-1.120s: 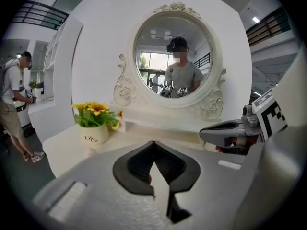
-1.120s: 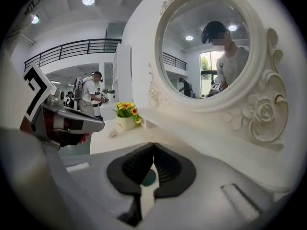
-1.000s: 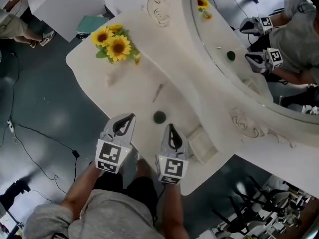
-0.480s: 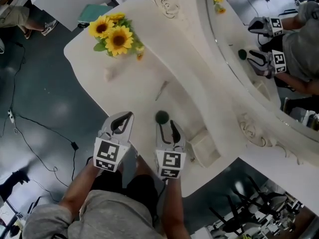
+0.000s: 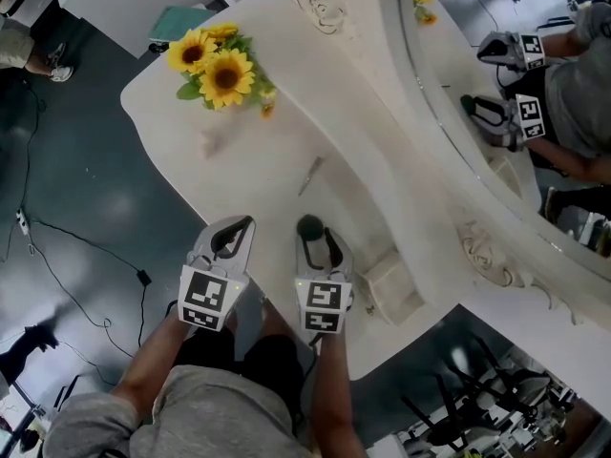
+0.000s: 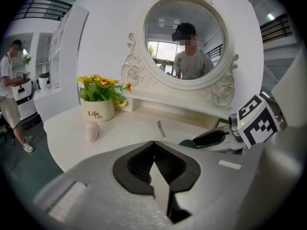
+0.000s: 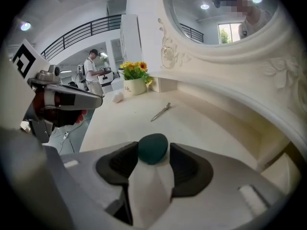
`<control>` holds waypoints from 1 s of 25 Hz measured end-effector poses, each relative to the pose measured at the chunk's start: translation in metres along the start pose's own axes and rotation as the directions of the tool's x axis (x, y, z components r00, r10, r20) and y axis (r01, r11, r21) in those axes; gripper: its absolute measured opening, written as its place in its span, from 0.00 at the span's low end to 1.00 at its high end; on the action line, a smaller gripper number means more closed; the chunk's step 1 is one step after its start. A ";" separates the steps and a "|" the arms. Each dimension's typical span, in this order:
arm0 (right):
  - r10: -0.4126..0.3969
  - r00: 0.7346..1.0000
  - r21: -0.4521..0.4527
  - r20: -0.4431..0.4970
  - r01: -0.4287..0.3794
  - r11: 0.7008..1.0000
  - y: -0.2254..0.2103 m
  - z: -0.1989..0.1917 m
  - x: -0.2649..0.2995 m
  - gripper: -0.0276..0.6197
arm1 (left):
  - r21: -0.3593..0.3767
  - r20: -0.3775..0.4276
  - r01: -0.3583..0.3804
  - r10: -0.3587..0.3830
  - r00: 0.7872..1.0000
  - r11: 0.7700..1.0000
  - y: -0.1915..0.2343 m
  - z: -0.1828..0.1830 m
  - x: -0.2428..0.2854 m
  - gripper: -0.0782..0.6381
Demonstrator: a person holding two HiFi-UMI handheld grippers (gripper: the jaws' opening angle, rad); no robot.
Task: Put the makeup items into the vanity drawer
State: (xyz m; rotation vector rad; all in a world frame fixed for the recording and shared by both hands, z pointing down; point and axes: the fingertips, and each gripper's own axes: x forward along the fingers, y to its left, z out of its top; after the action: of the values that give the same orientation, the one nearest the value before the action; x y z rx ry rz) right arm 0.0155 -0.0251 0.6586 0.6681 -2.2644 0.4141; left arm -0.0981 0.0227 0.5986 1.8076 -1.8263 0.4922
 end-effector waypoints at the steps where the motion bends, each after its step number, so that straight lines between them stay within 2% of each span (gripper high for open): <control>1: 0.004 1.000 -0.007 -0.009 -0.004 1.000 0.001 -0.001 0.001 0.36 | -0.001 -0.001 -0.002 0.002 1.000 1.000 0.001 0.000 0.000 0.12; 9: 0.005 1.000 -0.013 -0.015 -0.005 1.000 0.002 0.001 0.003 0.32 | -0.004 -0.001 -0.008 0.008 1.000 1.000 0.007 0.001 0.001 0.12; 11: -0.011 1.000 -0.009 -0.003 0.011 1.000 -0.001 0.004 0.001 0.27 | -0.004 -0.001 -0.007 0.007 1.000 1.000 0.008 0.002 0.001 0.12; 12: -0.023 1.000 -0.010 0.004 0.023 1.000 -0.003 0.005 0.000 0.19 | -0.003 0.000 -0.005 0.005 1.000 1.000 0.007 0.002 0.002 0.12; 14: -0.033 0.999 -0.014 0.014 0.033 0.999 -0.005 0.008 -0.001 0.11 | 0.000 0.001 -0.004 0.004 1.000 1.000 0.007 0.003 0.002 0.12; 15: -0.033 0.999 -0.018 0.018 0.034 0.999 -0.005 0.009 -0.002 0.10 | 0.002 0.001 -0.002 0.002 1.000 1.000 0.007 0.004 0.002 0.12; 25: -0.102 0.989 -0.009 0.107 0.104 0.995 -0.011 0.037 -0.046 0.09 | 0.056 0.054 0.038 -0.041 0.998 0.998 -0.011 0.040 -0.012 0.12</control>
State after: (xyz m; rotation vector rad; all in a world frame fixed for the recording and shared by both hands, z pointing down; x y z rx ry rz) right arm 0.0292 -0.0360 0.6008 0.8133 -2.3179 0.3188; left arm -0.0918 0.0078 0.5587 1.9084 -1.8262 0.4863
